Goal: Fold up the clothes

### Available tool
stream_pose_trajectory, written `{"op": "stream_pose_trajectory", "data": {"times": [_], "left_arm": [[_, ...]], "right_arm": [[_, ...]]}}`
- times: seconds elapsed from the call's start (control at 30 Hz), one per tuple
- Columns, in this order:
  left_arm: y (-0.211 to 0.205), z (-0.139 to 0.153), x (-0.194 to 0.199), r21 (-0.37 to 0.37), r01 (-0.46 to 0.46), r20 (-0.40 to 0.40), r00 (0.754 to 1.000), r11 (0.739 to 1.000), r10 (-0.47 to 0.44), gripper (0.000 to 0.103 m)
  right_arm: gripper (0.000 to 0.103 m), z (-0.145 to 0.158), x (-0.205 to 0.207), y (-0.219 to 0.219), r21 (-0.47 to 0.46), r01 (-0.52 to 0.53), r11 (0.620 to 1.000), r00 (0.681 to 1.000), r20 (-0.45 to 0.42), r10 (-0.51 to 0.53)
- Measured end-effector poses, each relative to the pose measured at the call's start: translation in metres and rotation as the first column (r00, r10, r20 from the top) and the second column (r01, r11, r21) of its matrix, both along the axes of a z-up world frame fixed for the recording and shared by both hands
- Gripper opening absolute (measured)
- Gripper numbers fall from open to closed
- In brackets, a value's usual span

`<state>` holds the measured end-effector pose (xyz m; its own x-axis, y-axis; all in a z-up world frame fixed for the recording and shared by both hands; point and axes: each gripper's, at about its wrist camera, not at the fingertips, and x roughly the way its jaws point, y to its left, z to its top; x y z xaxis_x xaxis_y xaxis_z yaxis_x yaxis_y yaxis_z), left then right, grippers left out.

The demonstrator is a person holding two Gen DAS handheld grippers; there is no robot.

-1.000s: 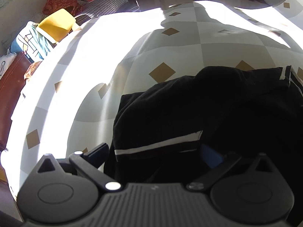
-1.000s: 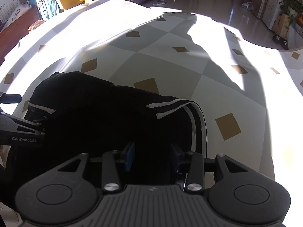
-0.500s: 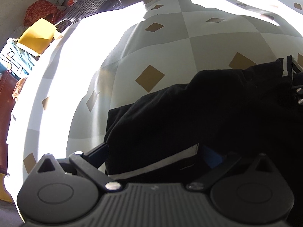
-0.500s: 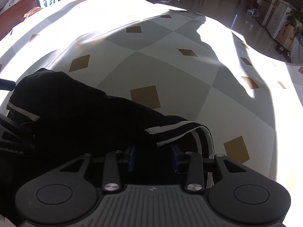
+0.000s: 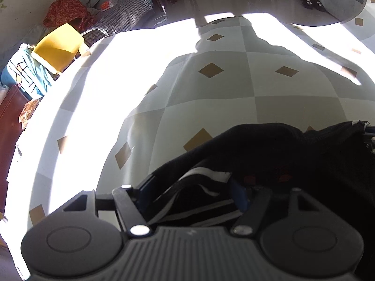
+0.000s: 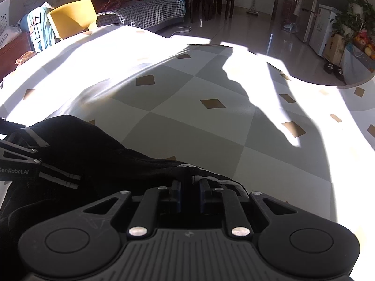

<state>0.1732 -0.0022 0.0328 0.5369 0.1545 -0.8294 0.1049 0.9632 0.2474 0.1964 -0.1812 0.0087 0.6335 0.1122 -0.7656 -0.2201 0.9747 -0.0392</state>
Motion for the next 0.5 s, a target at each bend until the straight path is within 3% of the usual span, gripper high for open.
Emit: {"op": "stream_pose_trajectory", "data": {"times": [0.07, 0.17, 0.5], "left_arm": [[0.004, 0.002, 0.01, -0.023, -0.024, -0.002, 1.0, 0.999, 0.024, 0.069], [0.004, 0.004, 0.019, -0.035, -0.05, 0.007, 0.999, 0.998, 0.05, 0.08], [0.007, 0.007, 0.055, -0.01, -0.128, 0.054, 0.99, 0.992, 0.129, 0.103]], "right_arm": [[0.014, 0.0, 0.005, -0.002, 0.018, 0.02, 1.0, 1.0, 0.002, -0.02], [0.014, -0.001, 0.01, -0.006, 0.033, 0.055, 0.998, 0.998, 0.0, -0.055], [0.014, -0.007, 0.029, -0.018, 0.071, 0.156, 0.985, 0.988, 0.004, -0.156]]}}
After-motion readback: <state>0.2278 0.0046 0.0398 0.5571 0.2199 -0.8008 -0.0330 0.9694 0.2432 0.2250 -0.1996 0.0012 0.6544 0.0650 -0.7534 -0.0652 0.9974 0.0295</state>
